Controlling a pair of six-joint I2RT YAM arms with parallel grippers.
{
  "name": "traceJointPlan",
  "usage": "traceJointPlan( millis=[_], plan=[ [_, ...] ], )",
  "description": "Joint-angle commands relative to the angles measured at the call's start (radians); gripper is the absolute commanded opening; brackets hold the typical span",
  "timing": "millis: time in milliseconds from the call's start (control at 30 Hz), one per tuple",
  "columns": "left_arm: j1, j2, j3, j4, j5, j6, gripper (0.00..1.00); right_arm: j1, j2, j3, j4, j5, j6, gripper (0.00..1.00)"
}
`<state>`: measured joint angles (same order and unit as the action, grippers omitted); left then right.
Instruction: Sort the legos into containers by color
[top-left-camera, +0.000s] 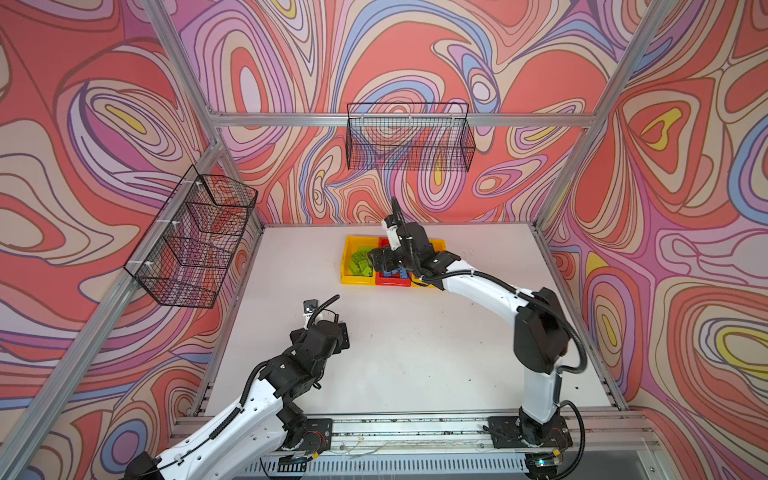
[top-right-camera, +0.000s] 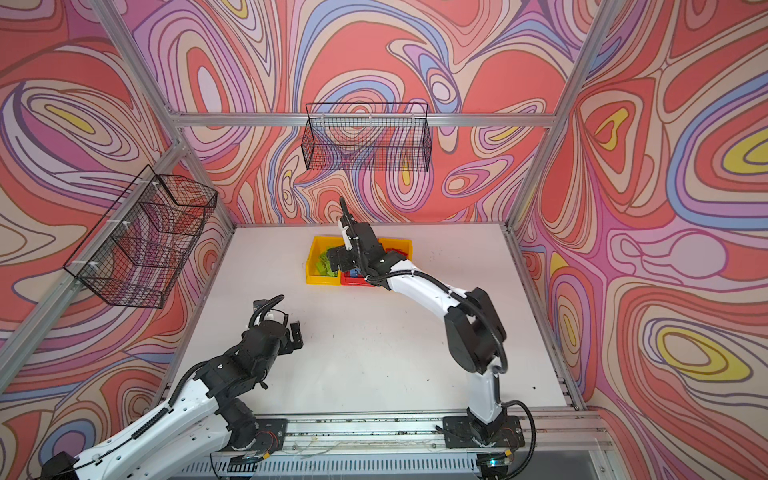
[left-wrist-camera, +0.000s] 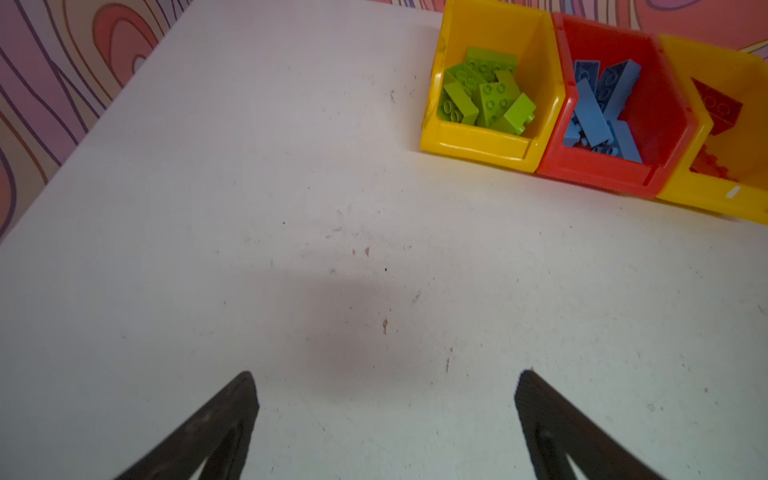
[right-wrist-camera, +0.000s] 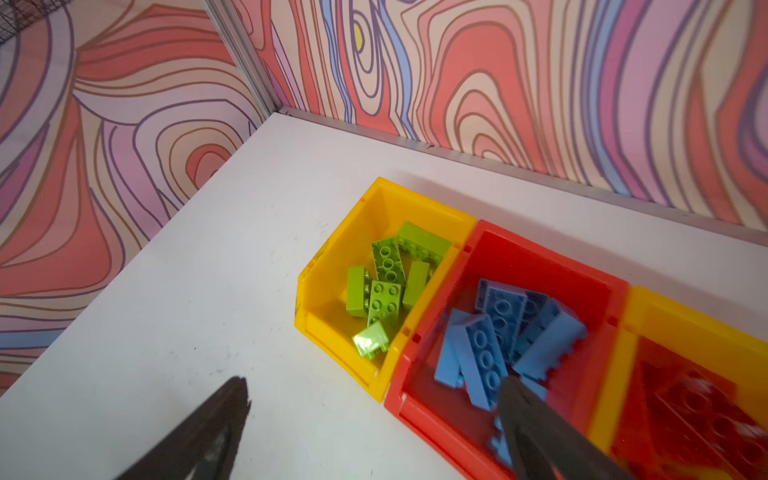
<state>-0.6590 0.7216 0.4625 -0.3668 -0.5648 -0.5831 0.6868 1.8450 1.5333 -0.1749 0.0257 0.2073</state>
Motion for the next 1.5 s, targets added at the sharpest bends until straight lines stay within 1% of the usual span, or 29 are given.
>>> traceJointPlan(
  millis=[0, 100, 167, 233, 333, 367, 433, 533, 600, 700, 733, 800, 833, 933, 1000, 1067, 1133, 1167, 1200, 1233, 1267, 1333, 1367, 1400, 1433, 1467],
  plan=[
    [0.008, 0.009, -0.017, 0.165, -0.11, 0.129, 1.0, -0.013, -0.164, -0.212, 0.022, 0.103, -0.003, 0.98],
    [0.012, 0.033, -0.043, 0.333, -0.122, 0.255, 1.0, -0.036, -0.321, -0.411, 0.028, 0.197, 0.031, 0.98],
    [0.015, 0.054, -0.061, 0.423, -0.12, 0.31, 1.0, -0.074, -0.418, -0.531, 0.04, 0.217, 0.074, 0.98],
    [0.02, 0.084, -0.064, 0.474, -0.102, 0.359, 1.0, -0.124, -0.496, -0.629, 0.035, 0.219, 0.11, 0.98],
    [0.041, 0.13, -0.057, 0.496, -0.106, 0.41, 1.0, -0.171, -0.599, -0.753, 0.06, 0.267, 0.124, 0.98],
    [0.061, 0.146, -0.054, 0.505, -0.104, 0.425, 1.0, -0.189, -0.628, -0.79, 0.072, 0.283, 0.131, 0.98],
    [0.127, 0.168, -0.059, 0.531, -0.086, 0.433, 1.0, -0.228, -0.664, -0.85, 0.105, 0.31, 0.137, 0.98],
    [0.278, 0.198, -0.085, 0.6, 0.038, 0.42, 1.0, -0.269, -0.69, -0.912, 0.164, 0.359, 0.146, 0.98],
    [0.374, 0.228, -0.076, 0.624, 0.108, 0.402, 1.0, -0.298, -0.681, -0.939, 0.21, 0.374, 0.135, 0.98],
    [0.479, 0.315, -0.095, 0.748, 0.181, 0.417, 1.0, -0.363, -0.636, -0.962, 0.278, 0.376, 0.111, 0.98],
    [0.51, 0.352, -0.099, 0.785, 0.198, 0.419, 1.0, -0.376, -0.626, -0.982, 0.327, 0.38, 0.091, 0.98],
    [0.563, 0.442, -0.098, 0.859, 0.231, 0.434, 1.0, -0.395, -0.619, -1.048, 0.488, 0.393, 0.048, 0.98],
    [0.576, 0.483, -0.1, 0.898, 0.233, 0.445, 1.0, -0.407, -0.621, -1.055, 0.517, 0.403, 0.038, 0.98],
    [0.599, 0.597, -0.103, 1.031, 0.249, 0.472, 1.0, -0.425, -0.611, -1.107, 0.708, 0.443, -0.057, 0.98],
    [0.607, 0.63, -0.07, 1.021, 0.28, 0.49, 1.0, -0.448, -0.567, -1.145, 0.86, 0.454, -0.126, 0.98],
    [0.61, 0.684, -0.063, 1.085, 0.257, 0.505, 1.0, -0.48, -0.508, -1.16, 0.961, 0.46, -0.147, 0.98],
    [0.629, 0.746, -0.081, 1.179, 0.274, 0.498, 1.0, -0.516, -0.442, -1.163, 1.034, 0.431, -0.146, 0.98],
    [0.631, 0.755, -0.082, 1.205, 0.294, 0.507, 1.0, -0.534, -0.407, -1.168, 1.078, 0.4, -0.136, 0.98],
    [0.631, 0.741, -0.07, 1.151, 0.314, 0.501, 1.0, -0.553, -0.374, -1.169, 1.113, 0.371, -0.136, 0.98],
    [0.634, 0.745, -0.065, 1.142, 0.317, 0.502, 1.0, -0.561, -0.339, -1.161, 1.134, 0.361, -0.148, 0.98],
    [0.634, 0.761, -0.071, 1.183, 0.332, 0.515, 1.0, -0.571, -0.295, -1.16, 1.178, 0.345, -0.16, 0.98],
    [0.637, 0.801, -0.068, 1.186, 0.393, 0.533, 1.0, -0.591, -0.231, -1.155, 1.245, 0.306, -0.165, 0.98],
    [0.638, 0.824, -0.091, 1.274, 0.424, 0.547, 1.0, -0.608, -0.194, -1.147, 1.264, 0.265, -0.156, 0.98],
    [0.639, 0.822, -0.094, 1.277, 0.429, 0.546, 1.0, -0.619, -0.153, -1.14, 1.278, 0.238, -0.154, 0.98],
    [0.639, 0.817, -0.088, 1.253, 0.43, 0.544, 1.0, -0.624, -0.128, -1.15, 1.333, 0.207, -0.172, 0.98],
    [0.639, 0.82, -0.086, 1.253, 0.43, 0.545, 1.0, -0.626, -0.142, -1.147, 1.294, 0.19, -0.164, 0.98]
  ],
)
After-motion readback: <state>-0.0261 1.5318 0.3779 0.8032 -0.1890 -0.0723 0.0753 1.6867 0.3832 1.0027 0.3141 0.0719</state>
